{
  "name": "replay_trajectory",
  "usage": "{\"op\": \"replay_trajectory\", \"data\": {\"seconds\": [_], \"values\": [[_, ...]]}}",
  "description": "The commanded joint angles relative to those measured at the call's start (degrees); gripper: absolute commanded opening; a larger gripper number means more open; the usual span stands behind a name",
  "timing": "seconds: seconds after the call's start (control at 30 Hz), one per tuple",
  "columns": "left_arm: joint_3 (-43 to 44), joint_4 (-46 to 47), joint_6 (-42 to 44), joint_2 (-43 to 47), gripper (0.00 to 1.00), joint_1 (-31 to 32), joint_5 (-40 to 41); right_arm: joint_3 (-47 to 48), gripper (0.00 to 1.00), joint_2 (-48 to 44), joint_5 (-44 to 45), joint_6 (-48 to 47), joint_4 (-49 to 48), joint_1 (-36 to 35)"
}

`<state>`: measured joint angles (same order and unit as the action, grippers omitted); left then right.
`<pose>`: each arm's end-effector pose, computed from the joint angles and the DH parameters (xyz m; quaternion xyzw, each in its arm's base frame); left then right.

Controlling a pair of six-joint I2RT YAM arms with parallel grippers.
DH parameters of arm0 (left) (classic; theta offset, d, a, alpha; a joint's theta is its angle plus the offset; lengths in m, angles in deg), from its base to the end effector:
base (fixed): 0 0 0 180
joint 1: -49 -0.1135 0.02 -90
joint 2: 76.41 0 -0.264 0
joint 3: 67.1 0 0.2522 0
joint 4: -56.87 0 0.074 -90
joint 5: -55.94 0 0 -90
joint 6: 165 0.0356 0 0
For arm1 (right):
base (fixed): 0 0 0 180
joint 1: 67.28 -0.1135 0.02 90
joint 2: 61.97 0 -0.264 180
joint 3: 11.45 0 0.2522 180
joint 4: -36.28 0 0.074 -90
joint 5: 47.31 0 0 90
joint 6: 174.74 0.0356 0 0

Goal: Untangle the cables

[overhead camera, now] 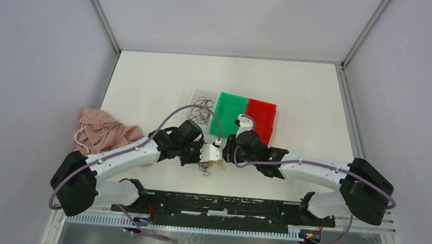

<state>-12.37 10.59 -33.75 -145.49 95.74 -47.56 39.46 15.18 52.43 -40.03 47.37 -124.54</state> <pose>0.1470 -0.1683 0.2029 0.6887 0.6704 -0.1256 0.2460 0.1534 0.2274 0.1932 -0.0602 0.8917 0.2955 0.3374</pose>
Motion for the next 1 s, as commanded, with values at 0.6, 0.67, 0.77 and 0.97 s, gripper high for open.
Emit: {"op": "replay_trajectory", "data": {"seconds": [0.6, 0.67, 0.77, 0.97], "values": [[11.1, -4.6, 11.7, 9.7, 0.03, 0.3, -1.3, 0.1, 0.50, -12.4, -0.1, -3.8, 2.3, 0.2], [11.4, -4.3, 15.8, 13.1, 0.03, 0.3, -3.5, 1.7, 0.62, -14.2, 0.0, -5.4, 3.2, 0.2], [10.4, -2.5, 20.5, 17.4, 0.03, 0.3, -5.9, 5.0, 0.71, -14.6, -0.8, -8.0, 4.6, 0.2], [5.8, 3.7, 25.5, 24.6, 0.03, 0.3, -8.4, 10.3, 0.77, -10.8, -4.2, -10.0, 5.3, 0.1]]}}
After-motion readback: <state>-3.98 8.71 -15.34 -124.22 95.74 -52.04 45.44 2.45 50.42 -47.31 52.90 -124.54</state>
